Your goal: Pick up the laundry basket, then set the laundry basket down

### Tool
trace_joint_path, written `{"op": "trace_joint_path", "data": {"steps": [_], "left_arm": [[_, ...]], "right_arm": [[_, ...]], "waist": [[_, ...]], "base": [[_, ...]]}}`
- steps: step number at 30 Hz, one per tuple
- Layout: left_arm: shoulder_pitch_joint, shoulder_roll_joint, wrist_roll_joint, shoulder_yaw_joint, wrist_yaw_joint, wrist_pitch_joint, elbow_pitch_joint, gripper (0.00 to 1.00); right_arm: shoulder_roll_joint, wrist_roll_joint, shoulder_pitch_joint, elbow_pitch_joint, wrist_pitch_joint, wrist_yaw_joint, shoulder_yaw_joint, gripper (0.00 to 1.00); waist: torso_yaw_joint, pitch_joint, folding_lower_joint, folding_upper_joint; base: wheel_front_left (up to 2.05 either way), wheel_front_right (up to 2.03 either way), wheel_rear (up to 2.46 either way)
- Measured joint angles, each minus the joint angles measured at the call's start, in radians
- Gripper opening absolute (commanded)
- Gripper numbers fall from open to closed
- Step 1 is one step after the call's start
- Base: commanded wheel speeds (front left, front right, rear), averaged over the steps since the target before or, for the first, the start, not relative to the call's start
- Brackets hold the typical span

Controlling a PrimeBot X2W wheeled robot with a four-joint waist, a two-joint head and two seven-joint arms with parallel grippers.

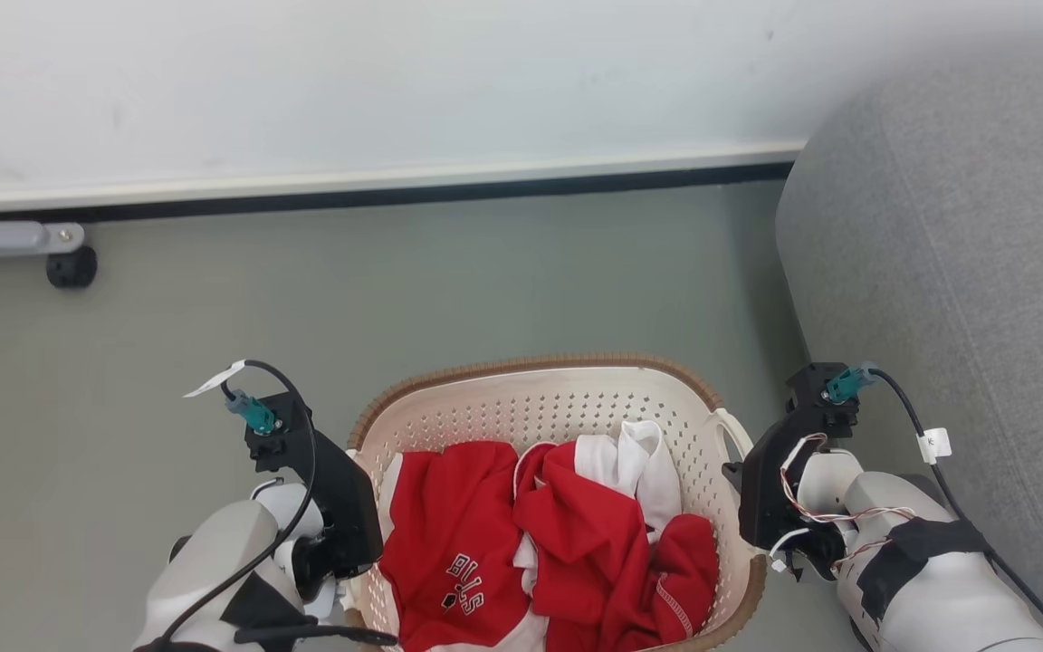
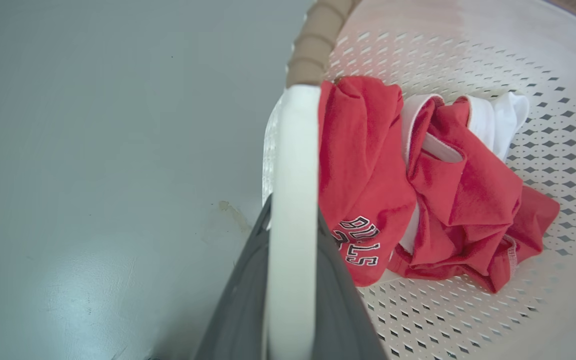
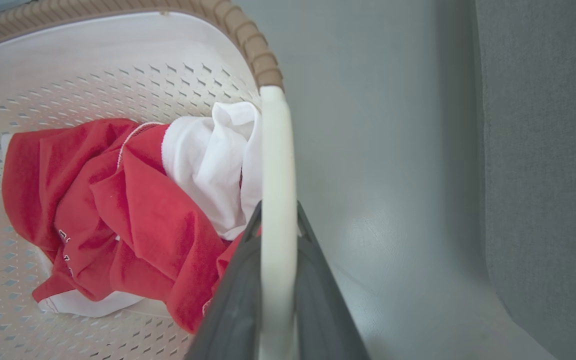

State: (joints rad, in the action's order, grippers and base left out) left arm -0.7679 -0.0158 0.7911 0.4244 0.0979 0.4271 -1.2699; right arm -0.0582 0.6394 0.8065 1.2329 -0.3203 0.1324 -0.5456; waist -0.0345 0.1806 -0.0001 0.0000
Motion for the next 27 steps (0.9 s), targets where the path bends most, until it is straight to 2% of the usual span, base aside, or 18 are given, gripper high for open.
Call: {"op": "trace_joint_path", "data": {"steps": [15, 27], "left_arm": [[0.039, -0.001, 0.026, 0.012, -0.001, 0.039, -0.010, 0.00], [0.061, -0.001, 0.035, 0.024, -0.001, 0.056, -0.015, 0.00]], "right_arm": [[0.000, 0.049, -0.022, 0.005, -0.079, 0.000, -0.012, 0.00], [0.002, 0.077, -0.047, 0.009, -0.111, 0.000, -0.021, 0.00]], "waist": [[0.003, -0.122, 0.0000, 0.0000], [0.008, -0.170, 0.0001, -0.0001]], "base": [[0.00, 0.00, 0.00], [0.00, 0.00, 0.00]]}}
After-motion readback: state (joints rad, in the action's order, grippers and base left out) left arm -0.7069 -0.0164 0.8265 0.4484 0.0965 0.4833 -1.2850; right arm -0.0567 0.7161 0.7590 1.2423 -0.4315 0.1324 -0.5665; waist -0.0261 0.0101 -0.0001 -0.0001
